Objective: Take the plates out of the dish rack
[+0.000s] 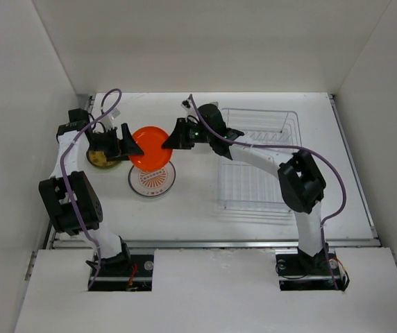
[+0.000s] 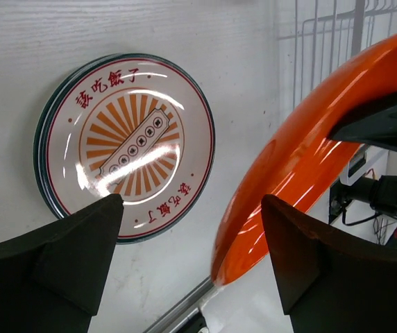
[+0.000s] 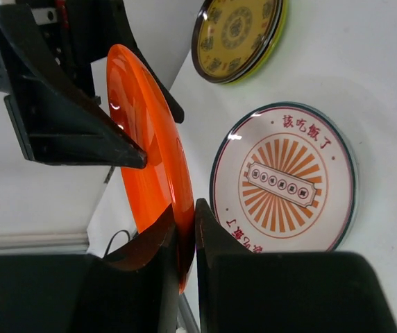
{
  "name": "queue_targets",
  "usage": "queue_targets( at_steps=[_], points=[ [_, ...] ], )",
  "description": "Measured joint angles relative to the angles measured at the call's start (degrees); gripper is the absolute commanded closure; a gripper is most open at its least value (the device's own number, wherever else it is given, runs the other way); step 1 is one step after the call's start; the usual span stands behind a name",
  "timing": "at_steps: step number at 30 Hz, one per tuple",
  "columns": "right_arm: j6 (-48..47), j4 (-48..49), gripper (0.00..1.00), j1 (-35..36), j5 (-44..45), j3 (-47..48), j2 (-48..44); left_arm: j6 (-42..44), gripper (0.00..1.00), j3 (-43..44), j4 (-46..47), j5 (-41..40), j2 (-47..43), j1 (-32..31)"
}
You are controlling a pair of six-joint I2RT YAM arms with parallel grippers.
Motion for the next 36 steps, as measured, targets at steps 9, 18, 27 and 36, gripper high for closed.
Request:
queue_targets(
  at_steps=[9,18,27,36],
  points=[
    [3.69,2.21,1.00,-0.04,-2.60,-0.33,3.85,-1.73,1.00,0.00,1.03,7.28,-0.50,0.07],
    [4.02,1.70,0.26,0.50,-3.26,-0.31,3.85,-1.92,1.00,0.15,-1.46,6.03,-1.46,-0.09],
    [0.52,-6.54,0.09,2.43,4.00,1.20,1.09,-5.68,1.00,3.67,-2.89,5.20,-1.84,10.86],
    [-2.62,-11.19,0.09,2.23,14.38,-4.13,-14.40,-19.41,1.00,9.20,5.77,-12.13,4.37,22.43]
  ],
)
